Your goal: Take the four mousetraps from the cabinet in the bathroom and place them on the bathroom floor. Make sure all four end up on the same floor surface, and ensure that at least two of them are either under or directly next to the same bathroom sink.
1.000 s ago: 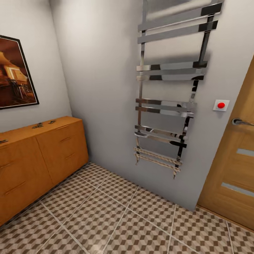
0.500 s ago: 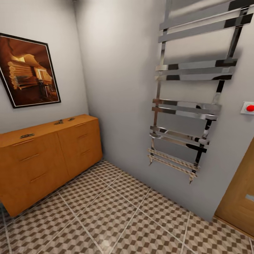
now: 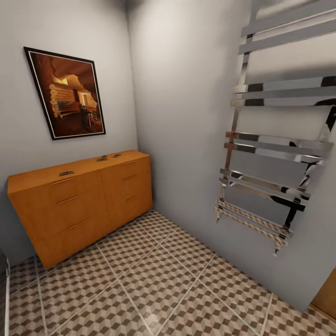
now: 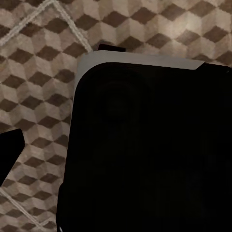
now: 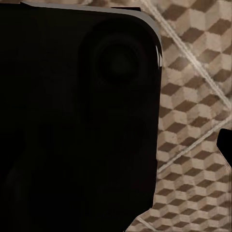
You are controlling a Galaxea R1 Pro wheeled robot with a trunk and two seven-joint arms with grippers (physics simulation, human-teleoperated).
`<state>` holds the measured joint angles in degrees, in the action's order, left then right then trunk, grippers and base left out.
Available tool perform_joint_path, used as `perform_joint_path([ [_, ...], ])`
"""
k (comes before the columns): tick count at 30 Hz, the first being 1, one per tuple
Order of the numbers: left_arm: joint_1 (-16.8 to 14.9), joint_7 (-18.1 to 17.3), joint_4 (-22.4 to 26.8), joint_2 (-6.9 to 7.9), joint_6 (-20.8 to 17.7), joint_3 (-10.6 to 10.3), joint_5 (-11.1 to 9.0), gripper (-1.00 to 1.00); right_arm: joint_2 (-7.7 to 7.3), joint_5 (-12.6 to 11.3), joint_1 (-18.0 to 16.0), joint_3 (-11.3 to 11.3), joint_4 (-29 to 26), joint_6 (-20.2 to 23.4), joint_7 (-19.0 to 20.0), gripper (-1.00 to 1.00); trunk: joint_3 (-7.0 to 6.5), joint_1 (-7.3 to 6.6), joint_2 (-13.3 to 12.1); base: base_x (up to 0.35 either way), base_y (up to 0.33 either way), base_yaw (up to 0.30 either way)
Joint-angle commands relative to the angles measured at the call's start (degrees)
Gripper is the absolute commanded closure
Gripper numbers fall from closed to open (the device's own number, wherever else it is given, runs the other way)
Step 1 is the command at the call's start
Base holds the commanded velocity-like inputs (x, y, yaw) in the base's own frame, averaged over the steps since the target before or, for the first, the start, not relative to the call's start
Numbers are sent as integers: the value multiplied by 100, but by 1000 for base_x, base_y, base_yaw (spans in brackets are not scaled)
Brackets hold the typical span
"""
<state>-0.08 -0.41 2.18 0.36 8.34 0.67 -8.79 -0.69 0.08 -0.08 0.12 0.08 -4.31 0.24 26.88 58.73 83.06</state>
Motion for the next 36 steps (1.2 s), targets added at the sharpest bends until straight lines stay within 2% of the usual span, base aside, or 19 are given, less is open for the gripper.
perform_joint_path([
  [1, -1, -4, 2, -1, 11, 3, -35, -100, -1, 1, -1, 0, 1, -17, 3, -100, 5, 0, 2, 0, 0, 274],
  [18, -1, -3, 2, -8, 10, -1, -35, -100, -1, 1, 1, 2, 1, -17, 4, -100, 5, 0, 2, 0, 0, 264],
  [25, -1, -3, 2, -7, 8, -8, -43, -100, -9, 1, -1, -2, 1, -17, 19, -100, 5, 0, 2, 9, 0, 47],
  [36, -1, 18, 2, -1, -25, -6, -61, -100, 0, -23, -1, -17, 1, -18, -26, -100, 5, 0, 2, 269, 0, 3],
])
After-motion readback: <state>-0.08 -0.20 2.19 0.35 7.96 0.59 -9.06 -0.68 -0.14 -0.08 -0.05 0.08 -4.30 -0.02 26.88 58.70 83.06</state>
